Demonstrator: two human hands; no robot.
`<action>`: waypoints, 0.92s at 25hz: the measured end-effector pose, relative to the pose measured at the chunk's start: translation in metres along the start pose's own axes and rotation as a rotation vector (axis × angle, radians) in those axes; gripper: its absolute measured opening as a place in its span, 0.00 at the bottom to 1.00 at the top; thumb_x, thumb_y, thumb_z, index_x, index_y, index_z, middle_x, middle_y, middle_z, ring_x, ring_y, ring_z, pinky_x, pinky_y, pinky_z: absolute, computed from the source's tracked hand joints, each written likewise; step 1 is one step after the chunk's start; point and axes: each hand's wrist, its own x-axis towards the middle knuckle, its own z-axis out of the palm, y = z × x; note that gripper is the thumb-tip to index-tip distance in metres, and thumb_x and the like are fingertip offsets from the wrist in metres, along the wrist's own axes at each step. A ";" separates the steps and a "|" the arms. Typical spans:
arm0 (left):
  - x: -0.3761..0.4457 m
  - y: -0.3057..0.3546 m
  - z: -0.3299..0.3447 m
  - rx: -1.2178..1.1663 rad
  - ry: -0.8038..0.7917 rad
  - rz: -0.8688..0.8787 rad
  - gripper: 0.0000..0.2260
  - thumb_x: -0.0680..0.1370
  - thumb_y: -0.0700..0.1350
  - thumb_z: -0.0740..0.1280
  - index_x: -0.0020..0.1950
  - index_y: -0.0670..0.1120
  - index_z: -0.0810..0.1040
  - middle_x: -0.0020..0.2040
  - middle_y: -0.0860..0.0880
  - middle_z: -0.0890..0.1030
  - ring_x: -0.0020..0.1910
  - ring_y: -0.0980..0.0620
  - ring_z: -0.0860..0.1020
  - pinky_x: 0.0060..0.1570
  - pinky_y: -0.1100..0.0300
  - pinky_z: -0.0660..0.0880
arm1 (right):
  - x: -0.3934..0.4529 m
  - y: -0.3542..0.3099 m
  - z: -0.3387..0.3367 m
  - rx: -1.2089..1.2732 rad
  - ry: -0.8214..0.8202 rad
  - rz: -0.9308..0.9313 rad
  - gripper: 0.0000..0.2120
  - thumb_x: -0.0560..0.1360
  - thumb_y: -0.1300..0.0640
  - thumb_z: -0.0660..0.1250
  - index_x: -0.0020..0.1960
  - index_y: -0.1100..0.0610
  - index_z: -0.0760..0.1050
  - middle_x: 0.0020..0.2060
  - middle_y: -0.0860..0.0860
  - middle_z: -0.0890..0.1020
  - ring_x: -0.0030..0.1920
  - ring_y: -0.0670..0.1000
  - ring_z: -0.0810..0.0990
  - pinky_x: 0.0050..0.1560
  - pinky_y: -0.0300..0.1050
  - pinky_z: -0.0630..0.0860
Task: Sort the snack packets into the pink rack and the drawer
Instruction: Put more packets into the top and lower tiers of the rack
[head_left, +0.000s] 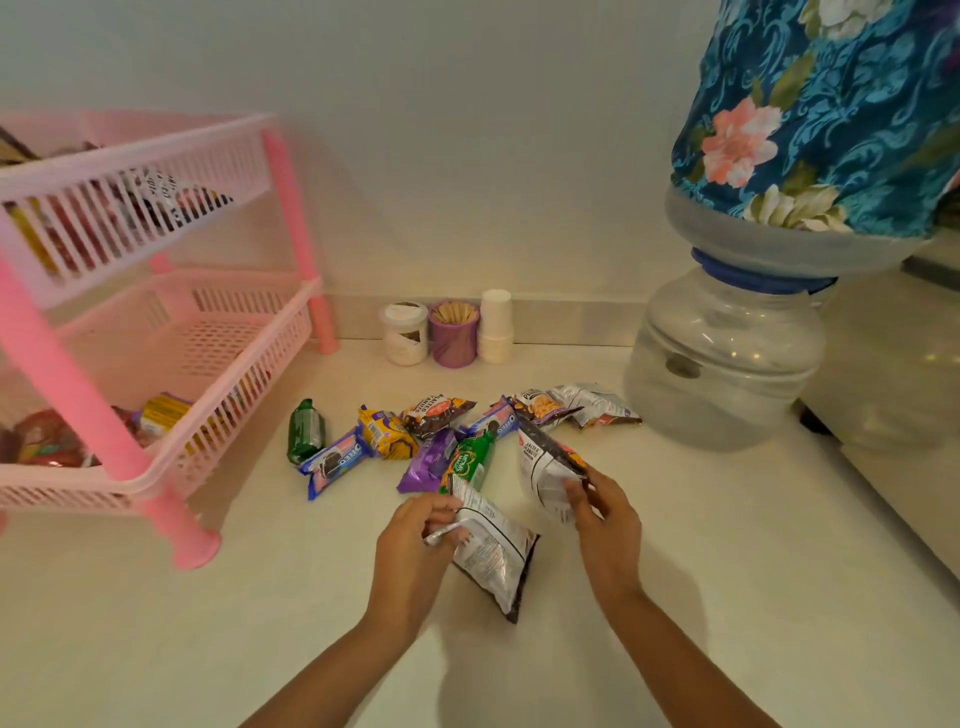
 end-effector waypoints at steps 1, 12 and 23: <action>-0.004 0.001 -0.009 -0.004 0.018 -0.006 0.16 0.70 0.31 0.70 0.45 0.52 0.77 0.44 0.52 0.78 0.43 0.59 0.76 0.39 0.78 0.70 | -0.001 -0.007 0.008 0.052 -0.009 0.041 0.09 0.76 0.56 0.66 0.55 0.51 0.78 0.46 0.49 0.83 0.42 0.46 0.81 0.40 0.36 0.77; -0.054 -0.034 -0.141 0.011 0.309 -0.093 0.16 0.70 0.32 0.70 0.42 0.54 0.78 0.44 0.52 0.81 0.43 0.66 0.78 0.40 0.77 0.71 | -0.033 -0.070 0.150 0.317 -0.238 0.109 0.08 0.75 0.57 0.67 0.52 0.57 0.79 0.38 0.41 0.83 0.36 0.36 0.81 0.35 0.30 0.77; -0.072 -0.055 -0.270 -0.068 0.708 -0.077 0.11 0.72 0.34 0.70 0.36 0.49 0.76 0.37 0.50 0.80 0.39 0.52 0.77 0.40 0.61 0.72 | -0.058 -0.128 0.271 0.362 -0.359 -0.014 0.12 0.76 0.56 0.65 0.58 0.59 0.77 0.43 0.47 0.82 0.39 0.36 0.82 0.36 0.29 0.77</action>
